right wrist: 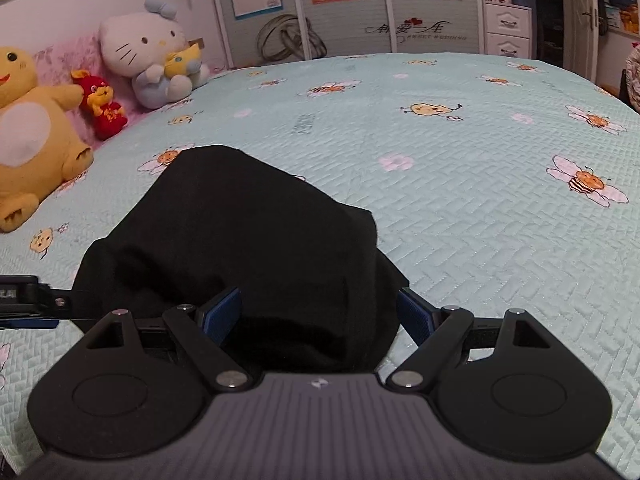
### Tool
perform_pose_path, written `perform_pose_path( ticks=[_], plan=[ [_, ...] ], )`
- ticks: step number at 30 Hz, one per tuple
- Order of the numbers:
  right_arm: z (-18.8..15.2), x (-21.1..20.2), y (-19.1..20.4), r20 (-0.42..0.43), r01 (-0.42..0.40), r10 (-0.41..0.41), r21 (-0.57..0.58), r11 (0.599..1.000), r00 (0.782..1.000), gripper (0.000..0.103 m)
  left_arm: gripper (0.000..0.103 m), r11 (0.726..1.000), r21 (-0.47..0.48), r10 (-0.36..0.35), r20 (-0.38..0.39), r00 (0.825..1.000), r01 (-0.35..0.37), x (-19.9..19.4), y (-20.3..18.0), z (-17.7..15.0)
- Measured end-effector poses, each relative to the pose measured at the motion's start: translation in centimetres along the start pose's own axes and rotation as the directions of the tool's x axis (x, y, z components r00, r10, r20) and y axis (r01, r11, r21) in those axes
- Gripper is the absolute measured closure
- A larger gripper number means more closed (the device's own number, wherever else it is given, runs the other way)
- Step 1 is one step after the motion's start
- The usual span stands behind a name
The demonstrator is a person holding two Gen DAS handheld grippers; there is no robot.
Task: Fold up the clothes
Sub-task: 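Close both grippers on the garment and lift it off the quilt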
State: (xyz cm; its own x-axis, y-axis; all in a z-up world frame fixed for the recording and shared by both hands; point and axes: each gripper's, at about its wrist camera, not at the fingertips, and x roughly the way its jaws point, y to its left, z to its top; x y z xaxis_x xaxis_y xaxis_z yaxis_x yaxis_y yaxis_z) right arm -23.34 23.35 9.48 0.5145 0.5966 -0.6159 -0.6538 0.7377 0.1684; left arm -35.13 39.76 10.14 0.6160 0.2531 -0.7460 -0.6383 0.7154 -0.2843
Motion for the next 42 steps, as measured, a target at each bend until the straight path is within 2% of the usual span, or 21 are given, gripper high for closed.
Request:
perform_pose_path(
  ticks=[7, 9, 13, 19, 20, 21, 22, 26, 32, 35, 37, 38, 39, 40, 42],
  plan=[
    [-0.3, 0.2, 0.0, -0.014, -0.034, 0.034, -0.020, 0.999, 0.999, 0.019, 0.003, 0.994, -0.101, -0.031, 0.004, 0.999, 0.032, 0.6, 1.6, 0.0],
    [-0.4, 0.8, 0.4, -0.011, -0.042, 0.042, -0.066, 0.997, 0.999, 0.019, 0.003, 0.981, -0.184, -0.055, 0.029, 0.998, 0.059, 0.8, 2.9, 0.2],
    [-0.7, 2.2, 1.4, -0.007, -0.011, 0.010, -0.168, 0.986, 1.000, 0.019, 0.003, 0.955, -0.292, -0.059, 0.019, 0.998, 0.062, 2.5, 4.3, 0.7],
    [-0.6, 3.6, 2.1, -0.016, -0.019, 0.016, -0.205, 0.979, 1.000, 0.021, 0.007, 0.930, -0.357, -0.075, 0.043, 0.996, 0.085, 4.9, 4.2, 1.2],
    [-0.5, 3.7, 2.2, -0.020, -0.022, 0.018, -0.204, 0.979, 1.000, 0.024, 0.010, 0.928, -0.361, -0.076, 0.042, 0.996, 0.086, 5.2, 4.2, 1.2],
    [-0.5, 3.7, 2.2, -0.024, -0.026, 0.021, -0.203, 0.979, 0.999, 0.034, 0.017, 0.929, -0.361, -0.071, 0.036, 0.997, 0.079, 5.5, 4.1, 1.2],
    [-0.5, 3.7, 2.3, -0.028, -0.029, 0.024, -0.202, 0.979, 0.999, 0.038, 0.023, 0.935, -0.349, -0.062, 0.032, 0.998, 0.069, 5.6, 4.0, 1.2],
    [-0.4, 3.7, 3.2, -0.036, -0.016, 0.008, -0.226, 0.974, 0.999, 0.058, 0.032, 0.964, -0.266, -0.019, 0.025, 1.000, 0.025, 5.7, 3.0, 1.1],
    [-0.4, 3.6, 3.8, -0.042, 0.013, -0.022, -0.221, 0.975, 0.999, 0.058, 0.034, 0.979, -0.204, 0.013, 0.023, 1.000, -0.008, 5.4, 2.2, 1.0],
    [-0.7, 3.6, 3.8, -0.042, 0.010, -0.019, -0.222, 0.975, 0.999, 0.064, 0.038, 0.985, -0.170, 0.023, 0.026, 0.999, -0.018, 5.5, 1.8, 0.9],
    [-0.6, 3.4, 3.8, -0.036, 0.014, -0.022, -0.222, 0.975, 0.999, 0.075, 0.051, 0.989, -0.148, 0.019, 0.029, 0.999, -0.014, 5.5, 1.5, 1.0],
    [-0.5, 3.3, 3.8, -0.031, 0.013, -0.020, -0.216, 0.976, 0.999, 0.083, 0.064, 0.990, -0.140, 0.010, 0.032, 0.999, -0.006, 5.4, 1.4, 1.0],
    [-0.3, 3.1, 3.8, -0.025, 0.011, -0.017, -0.210, 0.978, 1.000, 0.086, 0.077, 0.991, -0.136, 0.003, 0.033, 0.999, 0.001, 5.2, 1.3, 1.1],
    [-0.2, 3.0, 3.8, -0.020, 0.010, -0.015, -0.205, 0.979, 1.000, 0.088, 0.083, 0.991, -0.133, -0.003, 0.035, 0.999, 0.008, 4.9, 1.3, 1.1],
    [0.1, 2.4, 4.0, -0.006, 0.012, -0.013, -0.207, 0.978, 1.000, 0.091, 0.089, 0.991, -0.129, -0.016, 0.047, 0.999, 0.022, 4.1, 1.2, 1.3]
  ],
)
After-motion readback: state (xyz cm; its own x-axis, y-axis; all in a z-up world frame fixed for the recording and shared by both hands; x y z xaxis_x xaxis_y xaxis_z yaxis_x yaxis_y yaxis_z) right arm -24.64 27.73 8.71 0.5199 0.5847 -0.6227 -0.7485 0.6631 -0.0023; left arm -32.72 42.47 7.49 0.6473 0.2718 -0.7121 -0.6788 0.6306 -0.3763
